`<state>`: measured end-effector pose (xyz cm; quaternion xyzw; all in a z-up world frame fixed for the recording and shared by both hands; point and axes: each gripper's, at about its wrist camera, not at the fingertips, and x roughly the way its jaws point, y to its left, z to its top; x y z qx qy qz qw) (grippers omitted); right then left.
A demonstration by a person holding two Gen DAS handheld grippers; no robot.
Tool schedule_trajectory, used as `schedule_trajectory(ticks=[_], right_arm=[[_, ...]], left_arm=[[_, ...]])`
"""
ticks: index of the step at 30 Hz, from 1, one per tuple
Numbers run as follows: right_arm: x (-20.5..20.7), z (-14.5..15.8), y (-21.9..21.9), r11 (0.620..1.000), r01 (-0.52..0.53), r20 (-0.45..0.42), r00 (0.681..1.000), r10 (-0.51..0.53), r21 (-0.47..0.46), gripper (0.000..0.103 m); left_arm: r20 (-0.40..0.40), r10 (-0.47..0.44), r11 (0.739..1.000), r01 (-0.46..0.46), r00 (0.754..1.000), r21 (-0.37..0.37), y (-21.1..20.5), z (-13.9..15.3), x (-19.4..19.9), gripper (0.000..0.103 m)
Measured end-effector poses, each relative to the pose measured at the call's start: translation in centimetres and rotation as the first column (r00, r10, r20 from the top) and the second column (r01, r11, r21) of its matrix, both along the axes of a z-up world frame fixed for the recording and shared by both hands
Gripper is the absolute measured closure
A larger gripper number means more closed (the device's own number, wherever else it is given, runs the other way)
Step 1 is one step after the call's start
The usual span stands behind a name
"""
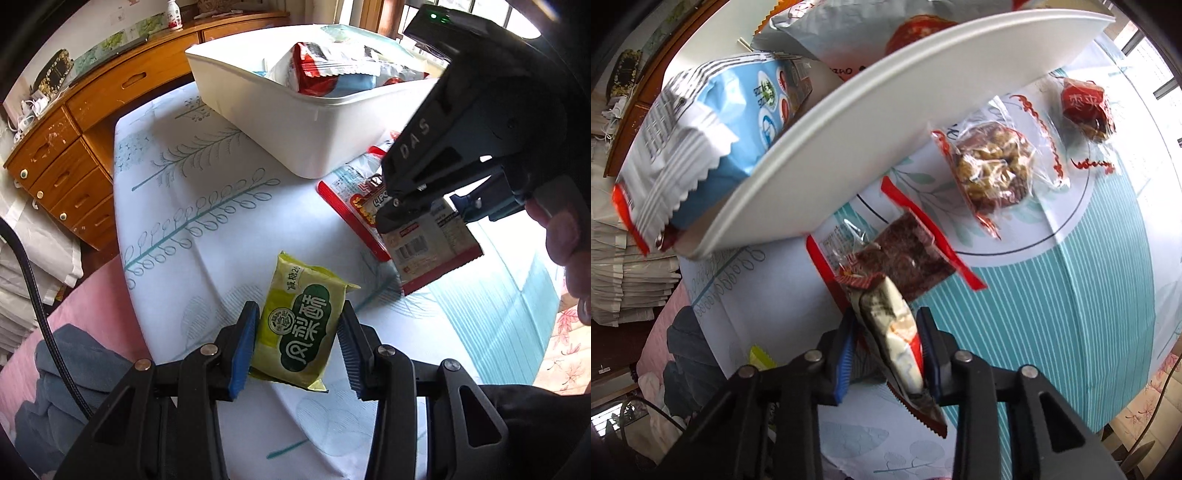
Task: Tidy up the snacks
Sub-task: 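Grasp the pastry packet with left while right grasps the LIPO packet, then lift the pastry packet with left while right lifts the LIPO packet toward the bin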
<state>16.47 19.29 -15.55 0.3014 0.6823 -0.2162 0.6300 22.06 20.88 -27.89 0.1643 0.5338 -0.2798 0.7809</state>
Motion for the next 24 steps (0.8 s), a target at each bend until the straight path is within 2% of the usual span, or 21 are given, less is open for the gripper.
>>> schedule_trajectory(ticks=[4,6,14,24], right_arm=[[-2.0,-0.6,0.1,0.999,0.013,0.013,1.0,-0.013,0.036,0.085],[-3.2,-0.4,0.0,0.999,0.014,0.018,1.0,-0.015,0.047,0.088],[-6.0,0.3,-1.0,0.993,0.037,0.031,0.999,-0.04,0.109,0.089],[-7.6,3.0,-3.2,0.984,-0.026,0.061,0.998,0.015,0.179,0.089]], left_arm=[[-0.014,0.004,1.0,-0.004,1.0,-0.009,-0.2,0.6,-0.9,0.062],[-0.019,0.011,1.0,-0.011,1.0,-0.014,-0.3,1.0,-1.4,0.062],[-0.029,0.067,0.997,-0.068,0.997,-0.044,-0.8,3.1,-3.5,0.062],[-0.018,0.106,0.992,-0.107,0.994,-0.068,-3.2,6.4,-5.6,0.062]])
